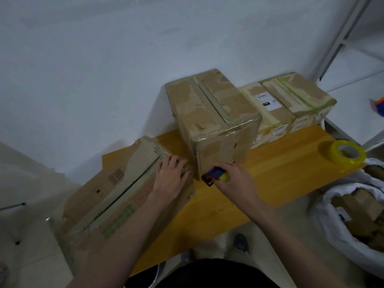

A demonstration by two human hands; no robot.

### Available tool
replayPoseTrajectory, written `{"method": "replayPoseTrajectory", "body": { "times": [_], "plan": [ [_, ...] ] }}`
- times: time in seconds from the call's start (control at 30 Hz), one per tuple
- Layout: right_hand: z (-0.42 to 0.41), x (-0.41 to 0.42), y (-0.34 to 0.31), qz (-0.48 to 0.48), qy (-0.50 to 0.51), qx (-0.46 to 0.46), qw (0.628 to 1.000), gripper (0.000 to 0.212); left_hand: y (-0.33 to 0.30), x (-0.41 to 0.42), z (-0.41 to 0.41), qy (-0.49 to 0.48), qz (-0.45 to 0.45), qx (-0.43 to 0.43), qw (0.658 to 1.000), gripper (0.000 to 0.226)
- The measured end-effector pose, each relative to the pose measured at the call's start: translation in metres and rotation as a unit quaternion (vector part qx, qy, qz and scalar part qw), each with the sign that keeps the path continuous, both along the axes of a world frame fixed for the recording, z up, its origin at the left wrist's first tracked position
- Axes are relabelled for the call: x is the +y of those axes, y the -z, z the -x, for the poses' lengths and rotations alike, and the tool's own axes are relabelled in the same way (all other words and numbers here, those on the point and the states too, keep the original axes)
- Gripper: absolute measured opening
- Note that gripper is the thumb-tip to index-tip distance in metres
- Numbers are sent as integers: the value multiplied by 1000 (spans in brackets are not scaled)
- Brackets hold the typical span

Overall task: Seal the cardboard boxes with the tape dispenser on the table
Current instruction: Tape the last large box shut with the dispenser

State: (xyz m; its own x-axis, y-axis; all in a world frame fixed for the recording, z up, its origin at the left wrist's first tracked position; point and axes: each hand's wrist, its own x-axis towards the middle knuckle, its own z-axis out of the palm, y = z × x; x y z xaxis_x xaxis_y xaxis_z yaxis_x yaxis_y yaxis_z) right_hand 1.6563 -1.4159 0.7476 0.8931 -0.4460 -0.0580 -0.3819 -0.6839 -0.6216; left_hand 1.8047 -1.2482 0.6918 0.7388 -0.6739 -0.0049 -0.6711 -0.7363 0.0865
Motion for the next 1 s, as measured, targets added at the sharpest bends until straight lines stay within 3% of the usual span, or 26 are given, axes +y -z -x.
{"method": "replayPoseTrajectory", "body": {
  "times": [0.13,0.33,0.6,0.8,1.0],
  "plan": [
    [5,-5,0,-8,7,-15,1000,45,5,-7,-1,-7,8,-22,1000,48],
    [7,-9,-6,-32,10,-37,999,46,14,-15,3,-110,-17,4,994,93],
    [8,-9,-12,-91,-5,-80,993,43,22,22,18,-52,-61,-7,997,81],
    [-6,-1,-16,-122,-21,-102,987,42,20,37,23,-47,-28,-25,998,91],
    [-21,4,-15,-144,-31,-106,983,45,14,35,25,-41,7,12,999,91]
  ]
}}
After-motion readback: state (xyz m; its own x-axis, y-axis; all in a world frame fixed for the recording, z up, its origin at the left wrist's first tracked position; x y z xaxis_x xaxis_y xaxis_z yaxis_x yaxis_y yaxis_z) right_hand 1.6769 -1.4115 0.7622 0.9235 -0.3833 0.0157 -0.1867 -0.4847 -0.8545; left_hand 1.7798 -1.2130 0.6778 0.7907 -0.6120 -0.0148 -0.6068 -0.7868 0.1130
